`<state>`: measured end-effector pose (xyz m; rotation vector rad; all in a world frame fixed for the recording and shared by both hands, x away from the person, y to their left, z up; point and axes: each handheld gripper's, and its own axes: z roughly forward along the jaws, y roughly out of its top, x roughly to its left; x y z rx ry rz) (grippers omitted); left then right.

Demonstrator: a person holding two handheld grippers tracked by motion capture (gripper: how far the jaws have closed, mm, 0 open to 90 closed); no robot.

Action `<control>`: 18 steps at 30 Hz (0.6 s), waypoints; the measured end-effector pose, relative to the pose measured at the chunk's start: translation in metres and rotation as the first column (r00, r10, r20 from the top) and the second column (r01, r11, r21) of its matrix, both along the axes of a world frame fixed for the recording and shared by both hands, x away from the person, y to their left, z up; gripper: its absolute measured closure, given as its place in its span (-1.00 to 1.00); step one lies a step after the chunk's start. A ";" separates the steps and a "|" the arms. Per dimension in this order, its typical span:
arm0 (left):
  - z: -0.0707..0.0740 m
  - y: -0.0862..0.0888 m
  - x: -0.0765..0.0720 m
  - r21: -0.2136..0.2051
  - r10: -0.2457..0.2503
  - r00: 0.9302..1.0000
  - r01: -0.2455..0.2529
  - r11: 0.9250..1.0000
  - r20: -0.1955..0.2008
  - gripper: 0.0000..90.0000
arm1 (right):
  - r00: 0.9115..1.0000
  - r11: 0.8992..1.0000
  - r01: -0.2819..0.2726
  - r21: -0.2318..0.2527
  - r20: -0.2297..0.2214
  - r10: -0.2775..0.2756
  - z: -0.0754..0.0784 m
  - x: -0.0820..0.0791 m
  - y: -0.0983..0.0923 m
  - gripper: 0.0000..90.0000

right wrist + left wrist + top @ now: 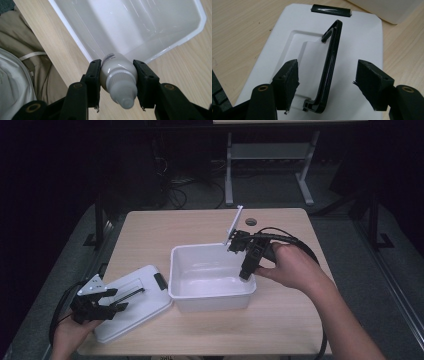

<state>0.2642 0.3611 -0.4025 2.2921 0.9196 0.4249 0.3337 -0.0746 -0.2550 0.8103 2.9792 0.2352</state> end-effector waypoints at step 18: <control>0.000 0.002 0.000 -0.003 0.008 1.000 -0.008 1.000 0.004 -0.25 | 0.999 1.000 0.031 -0.005 -0.018 -0.031 -0.016 0.013 0.013 0.32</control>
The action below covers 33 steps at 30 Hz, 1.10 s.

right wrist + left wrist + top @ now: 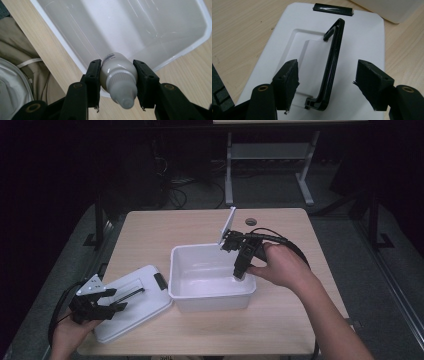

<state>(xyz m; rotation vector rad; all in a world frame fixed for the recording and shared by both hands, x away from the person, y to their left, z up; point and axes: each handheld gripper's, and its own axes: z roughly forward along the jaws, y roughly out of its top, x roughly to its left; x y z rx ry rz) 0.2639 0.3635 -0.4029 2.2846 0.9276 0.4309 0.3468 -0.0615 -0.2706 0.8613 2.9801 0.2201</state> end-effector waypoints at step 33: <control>-0.001 0.000 0.000 0.014 -0.001 1.000 0.002 1.000 -0.006 -0.25 | 0.998 1.000 0.019 0.002 -0.055 -0.018 -0.049 0.009 0.005 0.32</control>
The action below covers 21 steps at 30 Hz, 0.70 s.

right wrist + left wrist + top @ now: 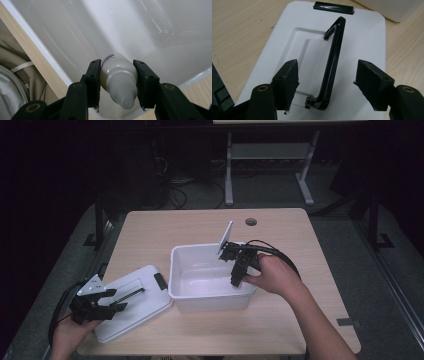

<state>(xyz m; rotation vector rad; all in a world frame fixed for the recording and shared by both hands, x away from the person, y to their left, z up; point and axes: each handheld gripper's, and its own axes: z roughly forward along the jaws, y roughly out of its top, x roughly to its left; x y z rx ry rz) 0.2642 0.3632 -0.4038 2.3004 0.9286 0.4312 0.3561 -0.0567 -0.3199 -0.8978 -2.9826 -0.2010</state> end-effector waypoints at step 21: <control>-0.001 -0.001 0.000 0.006 0.000 1.000 0.000 1.000 0.001 -0.25 | 1.000 1.000 -0.012 -0.024 -0.006 0.012 -0.026 0.004 0.005 0.31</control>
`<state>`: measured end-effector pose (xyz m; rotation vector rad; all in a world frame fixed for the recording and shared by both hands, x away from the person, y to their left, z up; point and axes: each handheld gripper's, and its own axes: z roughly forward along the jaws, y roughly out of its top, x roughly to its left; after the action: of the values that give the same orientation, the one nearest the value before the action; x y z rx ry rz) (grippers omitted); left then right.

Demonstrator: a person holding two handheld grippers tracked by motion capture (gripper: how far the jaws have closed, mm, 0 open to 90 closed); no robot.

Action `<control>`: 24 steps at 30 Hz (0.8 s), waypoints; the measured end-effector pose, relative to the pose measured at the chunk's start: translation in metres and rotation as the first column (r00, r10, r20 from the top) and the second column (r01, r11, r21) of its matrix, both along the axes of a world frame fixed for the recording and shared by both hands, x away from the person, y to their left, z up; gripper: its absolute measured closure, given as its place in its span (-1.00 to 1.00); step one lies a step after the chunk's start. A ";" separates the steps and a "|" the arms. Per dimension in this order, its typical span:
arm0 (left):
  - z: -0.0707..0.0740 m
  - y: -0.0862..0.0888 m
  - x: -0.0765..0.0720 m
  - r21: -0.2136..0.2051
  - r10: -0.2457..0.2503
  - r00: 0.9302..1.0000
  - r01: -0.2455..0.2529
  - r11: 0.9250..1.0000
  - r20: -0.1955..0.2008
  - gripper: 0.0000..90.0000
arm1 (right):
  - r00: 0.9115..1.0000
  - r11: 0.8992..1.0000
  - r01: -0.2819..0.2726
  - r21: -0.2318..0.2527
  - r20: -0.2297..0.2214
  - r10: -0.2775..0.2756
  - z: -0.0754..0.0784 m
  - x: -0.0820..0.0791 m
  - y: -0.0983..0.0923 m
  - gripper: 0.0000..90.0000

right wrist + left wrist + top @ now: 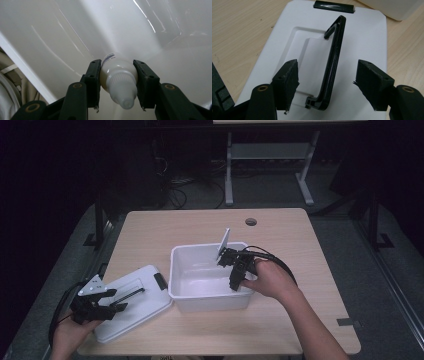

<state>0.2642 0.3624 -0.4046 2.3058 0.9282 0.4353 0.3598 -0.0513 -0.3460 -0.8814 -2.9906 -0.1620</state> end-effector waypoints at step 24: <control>0.000 0.000 0.000 -0.001 0.002 1.000 -0.002 1.000 -0.003 -0.25 | 1.000 1.000 -0.011 -0.009 0.005 0.011 -0.003 0.002 0.004 0.33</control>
<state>0.2642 0.3619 -0.4049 2.3053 0.9315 0.4326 0.3614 -0.0472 -0.3489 -0.8671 -3.0021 -0.1501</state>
